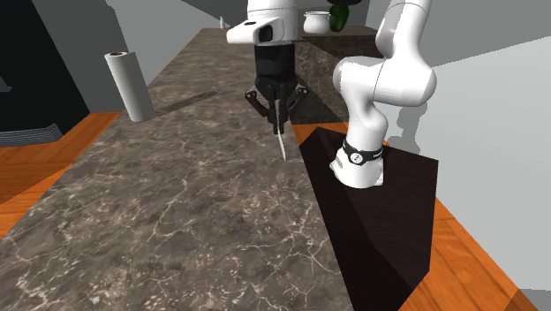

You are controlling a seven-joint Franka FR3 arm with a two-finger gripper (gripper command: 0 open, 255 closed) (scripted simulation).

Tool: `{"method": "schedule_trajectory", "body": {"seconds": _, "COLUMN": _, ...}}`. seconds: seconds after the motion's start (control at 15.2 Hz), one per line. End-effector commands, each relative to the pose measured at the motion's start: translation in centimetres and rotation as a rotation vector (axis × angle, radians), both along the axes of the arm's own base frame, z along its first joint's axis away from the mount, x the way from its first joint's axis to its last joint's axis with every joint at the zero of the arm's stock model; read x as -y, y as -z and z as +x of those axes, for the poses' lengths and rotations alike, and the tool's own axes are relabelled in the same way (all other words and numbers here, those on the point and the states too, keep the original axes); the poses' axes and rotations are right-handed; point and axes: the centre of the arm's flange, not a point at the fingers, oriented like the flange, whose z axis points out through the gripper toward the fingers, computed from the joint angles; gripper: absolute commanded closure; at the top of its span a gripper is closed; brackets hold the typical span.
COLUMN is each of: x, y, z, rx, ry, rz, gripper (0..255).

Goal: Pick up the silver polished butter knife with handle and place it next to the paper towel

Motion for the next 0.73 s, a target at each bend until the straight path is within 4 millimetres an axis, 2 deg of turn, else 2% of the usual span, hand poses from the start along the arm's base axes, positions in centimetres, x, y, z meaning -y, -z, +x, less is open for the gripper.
{"method": "schedule_trajectory", "body": {"seconds": 0.0, "x": 0.1, "y": -1.2, "z": -0.1, "rx": 0.0, "ry": 0.0, "rz": 0.0, "gripper": 255}}
{"method": "schedule_trajectory", "body": {"seconds": 0.66, "x": 0.1, "y": -6.4, "z": -0.1, "rx": 0.0, "ry": 0.0, "rz": 0.0, "gripper": 255}}
